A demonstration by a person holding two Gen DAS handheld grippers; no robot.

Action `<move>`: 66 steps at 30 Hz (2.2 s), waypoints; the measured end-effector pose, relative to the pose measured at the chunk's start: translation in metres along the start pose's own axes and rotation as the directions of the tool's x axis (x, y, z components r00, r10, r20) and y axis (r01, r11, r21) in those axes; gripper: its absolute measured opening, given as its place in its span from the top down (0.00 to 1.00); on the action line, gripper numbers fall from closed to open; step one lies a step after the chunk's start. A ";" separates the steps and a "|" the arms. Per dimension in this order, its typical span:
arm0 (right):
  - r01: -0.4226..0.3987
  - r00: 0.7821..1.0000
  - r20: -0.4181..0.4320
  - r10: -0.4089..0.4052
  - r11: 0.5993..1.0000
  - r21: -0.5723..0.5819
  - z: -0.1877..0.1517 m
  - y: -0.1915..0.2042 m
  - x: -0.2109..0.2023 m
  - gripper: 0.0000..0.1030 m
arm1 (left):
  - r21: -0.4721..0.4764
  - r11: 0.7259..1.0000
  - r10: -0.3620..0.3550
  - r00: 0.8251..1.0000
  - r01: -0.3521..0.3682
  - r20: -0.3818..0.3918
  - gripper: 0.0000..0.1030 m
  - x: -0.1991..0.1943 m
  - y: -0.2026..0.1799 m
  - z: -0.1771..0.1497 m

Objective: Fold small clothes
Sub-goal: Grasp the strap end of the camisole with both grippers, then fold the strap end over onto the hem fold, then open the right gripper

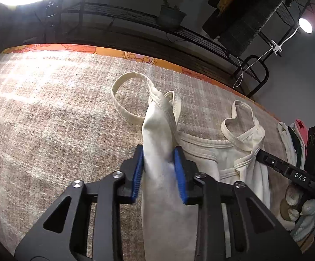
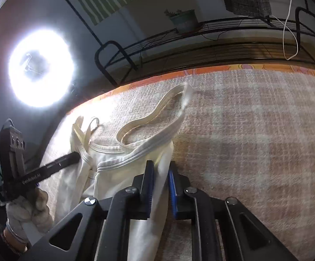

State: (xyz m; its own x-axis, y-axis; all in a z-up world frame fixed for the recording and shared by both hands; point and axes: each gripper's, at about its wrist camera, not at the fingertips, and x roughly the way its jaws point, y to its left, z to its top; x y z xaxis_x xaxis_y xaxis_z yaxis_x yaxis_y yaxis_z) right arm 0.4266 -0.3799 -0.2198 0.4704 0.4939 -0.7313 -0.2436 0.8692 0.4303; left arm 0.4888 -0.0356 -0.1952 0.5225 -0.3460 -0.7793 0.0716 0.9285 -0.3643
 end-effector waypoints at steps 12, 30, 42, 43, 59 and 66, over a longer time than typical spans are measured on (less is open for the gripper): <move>-0.029 0.999 0.039 0.027 0.998 0.053 0.008 -0.004 0.001 0.98 | -0.048 0.998 -0.043 0.998 0.045 0.039 1.00 -0.018 0.015 0.004; -0.003 0.991 0.133 0.017 0.995 -0.104 -0.019 0.060 -0.112 0.98 | 0.092 0.995 -0.053 0.993 0.044 0.105 1.00 -0.130 -0.031 -0.050; 0.105 0.994 0.048 -0.096 0.958 -0.266 -0.123 0.102 -0.157 0.98 | 0.210 0.977 0.020 1.000 -0.023 0.017 1.00 -0.173 -0.035 -0.173; 0.107 0.994 0.038 -0.100 0.958 -0.265 -0.131 0.101 -0.159 0.98 | 0.223 0.974 0.025 1.000 -0.025 0.000 1.00 -0.173 -0.034 -0.184; 0.047 0.995 -0.077 -0.068 0.969 -0.242 -0.185 0.110 -0.205 0.81 | 0.361 0.932 0.030 1.000 -0.026 -0.003 1.00 -0.244 -0.053 -0.196; 0.096 0.985 -0.110 -0.134 0.950 -0.296 -0.156 0.146 -0.148 0.80 | 0.322 0.946 0.053 0.995 -0.025 -0.081 1.00 -0.183 -0.068 -0.164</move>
State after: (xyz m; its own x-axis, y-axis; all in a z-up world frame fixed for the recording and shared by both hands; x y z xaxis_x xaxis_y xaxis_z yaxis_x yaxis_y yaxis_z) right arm 0.1895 -0.3221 -0.1314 0.4023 0.3725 -0.8363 -0.4372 0.8808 0.1820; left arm 0.2490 -0.0571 -0.1111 0.4551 -0.3057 -0.8363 0.3290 0.9305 -0.1611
